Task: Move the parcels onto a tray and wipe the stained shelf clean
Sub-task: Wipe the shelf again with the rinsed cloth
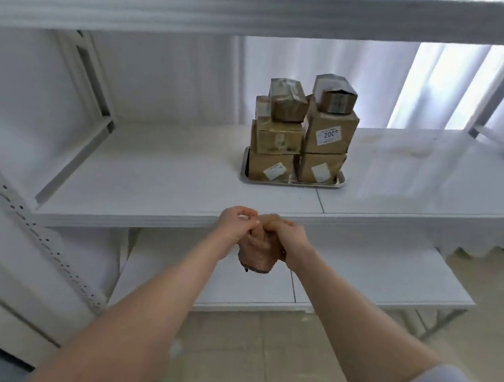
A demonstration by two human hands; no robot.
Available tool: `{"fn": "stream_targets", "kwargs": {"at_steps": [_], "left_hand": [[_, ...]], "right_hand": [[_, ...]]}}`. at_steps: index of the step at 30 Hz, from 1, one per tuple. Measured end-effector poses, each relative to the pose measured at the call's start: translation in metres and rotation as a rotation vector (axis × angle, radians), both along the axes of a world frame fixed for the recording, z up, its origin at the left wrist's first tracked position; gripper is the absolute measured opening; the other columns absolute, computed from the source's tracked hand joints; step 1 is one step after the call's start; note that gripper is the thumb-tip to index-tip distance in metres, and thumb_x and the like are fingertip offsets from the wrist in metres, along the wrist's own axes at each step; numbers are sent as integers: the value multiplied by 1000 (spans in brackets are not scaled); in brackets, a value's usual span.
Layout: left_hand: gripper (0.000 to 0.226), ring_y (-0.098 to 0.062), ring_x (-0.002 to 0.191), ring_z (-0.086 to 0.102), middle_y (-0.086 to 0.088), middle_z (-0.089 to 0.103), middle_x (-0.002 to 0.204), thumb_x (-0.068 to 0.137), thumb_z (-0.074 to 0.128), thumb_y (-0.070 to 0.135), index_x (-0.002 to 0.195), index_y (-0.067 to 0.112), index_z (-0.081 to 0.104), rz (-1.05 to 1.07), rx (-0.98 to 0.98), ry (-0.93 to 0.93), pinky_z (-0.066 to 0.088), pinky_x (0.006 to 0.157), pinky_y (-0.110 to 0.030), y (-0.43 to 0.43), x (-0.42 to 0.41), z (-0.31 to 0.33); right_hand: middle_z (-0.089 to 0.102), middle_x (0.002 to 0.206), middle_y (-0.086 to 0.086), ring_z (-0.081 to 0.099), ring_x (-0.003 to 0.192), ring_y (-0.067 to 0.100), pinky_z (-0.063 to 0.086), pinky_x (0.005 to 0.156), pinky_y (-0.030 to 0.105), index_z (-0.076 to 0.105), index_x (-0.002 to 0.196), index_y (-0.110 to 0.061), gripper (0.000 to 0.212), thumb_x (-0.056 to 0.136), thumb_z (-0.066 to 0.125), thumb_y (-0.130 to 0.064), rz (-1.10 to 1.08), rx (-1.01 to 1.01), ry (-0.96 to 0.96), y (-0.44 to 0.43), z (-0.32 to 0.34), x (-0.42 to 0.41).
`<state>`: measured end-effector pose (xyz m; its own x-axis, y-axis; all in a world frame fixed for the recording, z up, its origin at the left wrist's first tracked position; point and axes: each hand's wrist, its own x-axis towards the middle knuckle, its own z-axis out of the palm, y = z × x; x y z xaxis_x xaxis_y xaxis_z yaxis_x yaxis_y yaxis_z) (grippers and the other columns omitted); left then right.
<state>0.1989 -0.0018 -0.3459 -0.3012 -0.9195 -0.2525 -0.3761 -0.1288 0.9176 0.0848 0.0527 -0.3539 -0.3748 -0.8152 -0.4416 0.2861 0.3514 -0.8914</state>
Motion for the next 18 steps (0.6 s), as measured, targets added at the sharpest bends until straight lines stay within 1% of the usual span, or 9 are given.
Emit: {"fn": "stream_targets", "kwargs": {"at_steps": [2, 4, 6, 8, 11, 13, 16, 18], "left_hand": [[19, -23, 88, 62, -10, 67, 103, 84, 64, 11, 102, 18, 64, -4, -42, -5, 45, 63, -25, 3, -36, 11], [24, -25, 96, 64, -9, 67, 108, 81, 67, 13, 104, 18, 63, 4, -74, -19, 49, 71, -28, 6, -71, 21], [27, -25, 98, 65, -9, 67, 108, 79, 71, 17, 103, 21, 61, 9, -80, -31, 55, 81, -35, 8, -102, 27], [29, -25, 99, 65, -8, 67, 107, 77, 74, 22, 103, 21, 60, -13, -77, -31, 55, 88, -39, 9, -128, 30], [29, -24, 101, 63, -8, 65, 107, 81, 72, 19, 108, 17, 61, -38, -106, -25, 54, 87, -36, 11, -158, 32], [28, -21, 103, 60, -7, 64, 111, 84, 68, 15, 111, 15, 63, -22, -179, -41, 53, 86, -34, 9, -171, 34], [24, -14, 98, 55, -1, 59, 110, 90, 59, 11, 114, 13, 63, 73, -320, -49, 48, 77, -25, 2, -172, 39], [23, -15, 98, 55, -1, 60, 111, 92, 56, 10, 114, 13, 63, 160, -409, -84, 46, 77, -24, -11, -163, 40]], "right_hand": [[64, 82, 10, 60, 71, 18, 51, 61, 28, 60, 94, -5, 13, 83, 67, -5, -39, -23, 21, 9, 17, -32], [62, 82, 7, 59, 71, 16, 51, 63, 27, 57, 97, -5, 17, 84, 67, -6, -75, -44, 25, 18, 31, -65], [60, 80, 5, 57, 70, 15, 51, 63, 26, 56, 97, -6, 17, 84, 67, -5, -111, -58, 40, 24, 41, -97], [58, 80, 4, 55, 71, 14, 51, 67, 28, 56, 95, -8, 16, 83, 67, -4, -135, -61, 88, 27, 45, -126], [59, 82, 6, 55, 77, 17, 50, 74, 33, 60, 101, -7, 19, 83, 63, 0, -145, -83, 142, 26, 43, -162], [61, 84, 5, 58, 87, 23, 51, 79, 36, 62, 101, -10, 22, 82, 62, 1, -130, -110, 190, 18, 41, -178], [63, 95, 6, 59, 94, 23, 52, 81, 34, 64, 103, -15, 25, 84, 62, 0, -67, -172, 255, -4, 42, -181], [63, 98, 5, 59, 96, 22, 52, 85, 34, 65, 106, -16, 27, 84, 62, -2, -28, -201, 301, -22, 43, -175]]}}
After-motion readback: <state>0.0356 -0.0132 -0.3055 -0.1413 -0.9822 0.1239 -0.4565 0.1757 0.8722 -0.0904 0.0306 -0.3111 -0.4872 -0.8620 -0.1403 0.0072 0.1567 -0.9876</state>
